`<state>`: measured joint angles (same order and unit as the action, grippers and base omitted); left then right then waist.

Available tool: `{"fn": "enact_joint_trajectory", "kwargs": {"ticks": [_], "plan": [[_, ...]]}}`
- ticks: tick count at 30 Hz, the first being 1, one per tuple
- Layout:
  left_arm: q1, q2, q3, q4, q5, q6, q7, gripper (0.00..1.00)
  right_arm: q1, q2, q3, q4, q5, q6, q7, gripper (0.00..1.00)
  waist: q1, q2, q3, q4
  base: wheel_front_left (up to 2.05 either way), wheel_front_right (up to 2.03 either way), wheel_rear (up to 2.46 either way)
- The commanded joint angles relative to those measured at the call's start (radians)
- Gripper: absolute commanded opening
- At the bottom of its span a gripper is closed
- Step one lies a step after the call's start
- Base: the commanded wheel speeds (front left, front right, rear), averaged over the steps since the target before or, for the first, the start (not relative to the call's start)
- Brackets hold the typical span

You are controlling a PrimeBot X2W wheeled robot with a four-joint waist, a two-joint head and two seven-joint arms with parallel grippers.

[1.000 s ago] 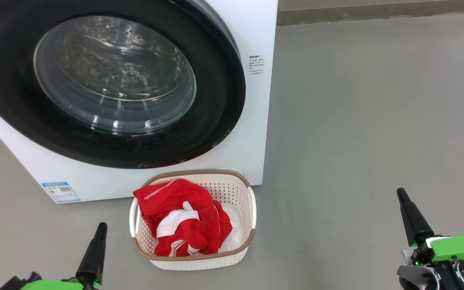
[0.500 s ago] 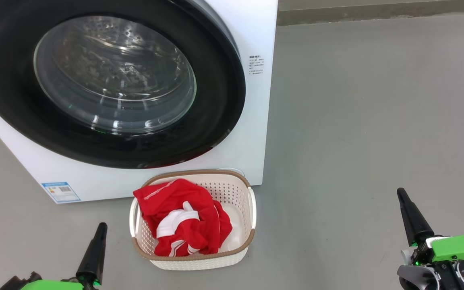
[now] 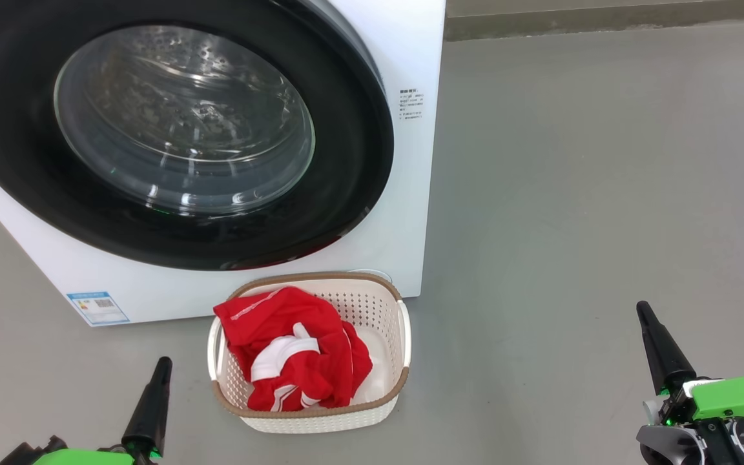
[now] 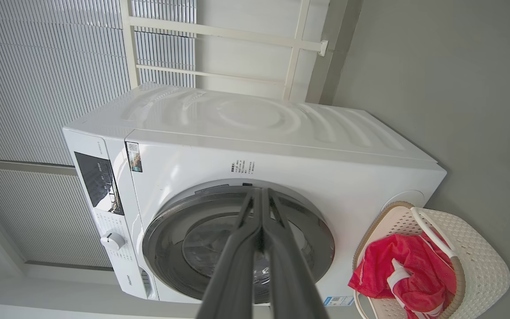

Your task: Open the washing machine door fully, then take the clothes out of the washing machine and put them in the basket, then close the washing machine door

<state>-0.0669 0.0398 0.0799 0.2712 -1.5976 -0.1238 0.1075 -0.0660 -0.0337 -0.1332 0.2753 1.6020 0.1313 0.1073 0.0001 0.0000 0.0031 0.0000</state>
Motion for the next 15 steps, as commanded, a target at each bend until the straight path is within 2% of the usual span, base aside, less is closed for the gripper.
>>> {"fn": "enact_joint_trajectory", "kwargs": {"ticks": [1, 15], "plan": [[-0.041, 0.01, 0.034, -0.026, -0.011, -0.007, 0.006, 0.0, -0.042, -0.017, 0.018, -0.03, 0.006, -0.001, 0.007, 0.0, 0.0, 0.0, 0.0, 0.0, 0.0, 0.0, 0.0], [-0.041, 0.01, 0.034, -0.026, -0.011, -0.007, 0.006, 0.0, -0.042, -0.017, 0.018, -0.03, 0.006, -0.001, 0.007, 0.0, 0.0, 0.0, 0.0, 0.0, 0.0, 0.0, 0.0]]}}
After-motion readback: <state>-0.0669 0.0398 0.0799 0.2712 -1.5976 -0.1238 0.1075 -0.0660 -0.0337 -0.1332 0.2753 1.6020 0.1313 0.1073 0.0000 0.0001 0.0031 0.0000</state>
